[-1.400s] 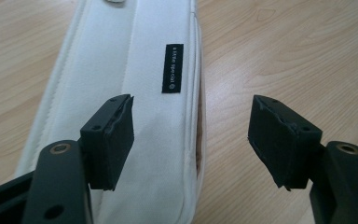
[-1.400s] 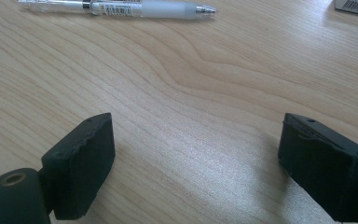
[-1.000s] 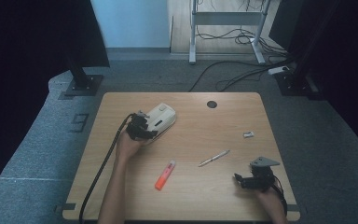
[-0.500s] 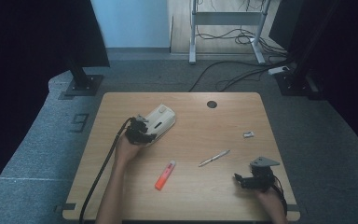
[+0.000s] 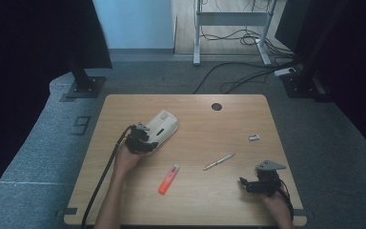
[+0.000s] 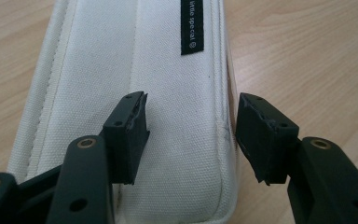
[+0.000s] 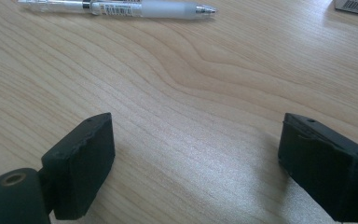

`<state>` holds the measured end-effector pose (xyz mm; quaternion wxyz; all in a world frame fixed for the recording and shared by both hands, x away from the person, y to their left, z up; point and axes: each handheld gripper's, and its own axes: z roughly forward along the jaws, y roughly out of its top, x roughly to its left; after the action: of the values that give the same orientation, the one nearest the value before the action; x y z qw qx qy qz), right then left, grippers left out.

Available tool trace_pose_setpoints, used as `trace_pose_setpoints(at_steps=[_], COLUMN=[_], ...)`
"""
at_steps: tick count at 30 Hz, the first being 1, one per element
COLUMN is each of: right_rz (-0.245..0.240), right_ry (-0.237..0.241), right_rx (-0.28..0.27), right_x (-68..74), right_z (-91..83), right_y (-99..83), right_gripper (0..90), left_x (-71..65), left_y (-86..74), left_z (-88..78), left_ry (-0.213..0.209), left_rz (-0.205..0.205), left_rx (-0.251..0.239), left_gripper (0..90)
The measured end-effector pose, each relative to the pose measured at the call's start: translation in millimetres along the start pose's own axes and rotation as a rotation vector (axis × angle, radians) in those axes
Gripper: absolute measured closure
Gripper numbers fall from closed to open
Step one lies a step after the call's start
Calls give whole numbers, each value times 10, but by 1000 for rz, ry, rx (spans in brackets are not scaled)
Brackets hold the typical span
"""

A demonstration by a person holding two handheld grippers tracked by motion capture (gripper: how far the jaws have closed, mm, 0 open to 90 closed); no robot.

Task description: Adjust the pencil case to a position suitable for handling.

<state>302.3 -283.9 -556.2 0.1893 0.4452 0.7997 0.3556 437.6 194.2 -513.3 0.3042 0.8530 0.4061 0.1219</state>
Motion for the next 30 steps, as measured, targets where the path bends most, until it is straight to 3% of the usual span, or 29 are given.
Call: trace_pose_setpoints(at_steps=[14,25,30], right_rz=[0,0,0], right_ry=[0,0,0], right_rx=[0,0,0], right_x=[0,0,0], right_z=[0,0,0], right_y=[0,0,0], right_gripper=[103,103,103], left_x=[-162,-348,-409], left_y=[-241,-432,-557], left_z=[-180,-341,-423], left_ry=[-38,-29,-35], left_rz=[-24,-27,-57], left_rx=[-11,6,-12], left_gripper=[465,465,467])
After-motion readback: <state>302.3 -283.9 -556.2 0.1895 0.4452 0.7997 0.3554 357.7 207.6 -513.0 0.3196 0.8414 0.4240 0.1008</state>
